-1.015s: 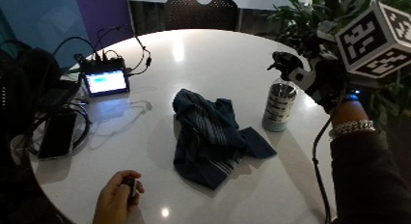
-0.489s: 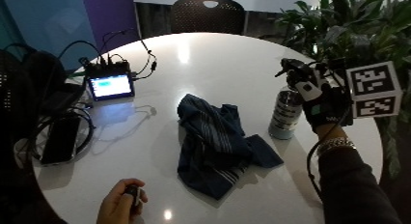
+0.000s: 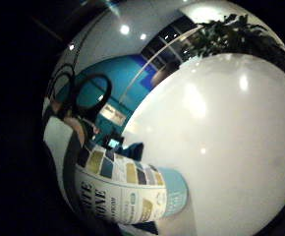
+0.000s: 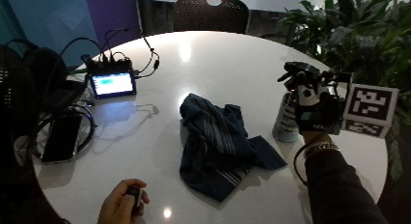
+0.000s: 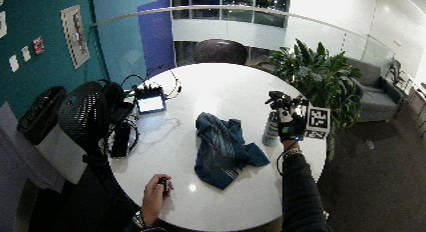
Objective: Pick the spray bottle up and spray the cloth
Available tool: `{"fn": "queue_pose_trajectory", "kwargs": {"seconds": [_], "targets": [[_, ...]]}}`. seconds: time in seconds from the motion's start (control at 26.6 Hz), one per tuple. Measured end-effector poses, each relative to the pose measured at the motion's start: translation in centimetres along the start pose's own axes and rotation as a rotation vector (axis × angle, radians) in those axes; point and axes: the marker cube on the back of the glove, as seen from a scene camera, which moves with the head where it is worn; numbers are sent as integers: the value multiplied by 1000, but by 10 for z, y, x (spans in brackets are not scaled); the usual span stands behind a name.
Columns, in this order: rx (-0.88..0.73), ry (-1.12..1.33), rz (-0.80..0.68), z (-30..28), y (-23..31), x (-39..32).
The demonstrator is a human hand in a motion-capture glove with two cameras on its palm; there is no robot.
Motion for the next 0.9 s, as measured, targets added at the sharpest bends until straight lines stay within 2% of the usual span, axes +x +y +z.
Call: {"fn": "queue_pose_trajectory", "kwargs": {"seconds": [0.19,0.49,0.64,0.9], "targets": [[19,11,-35,7,-2,-8],[-139,23,-57,15,-14,-29],[-253,48,-106,6,-40,-50],[-520,247,-289,6,-70,-103]]}}
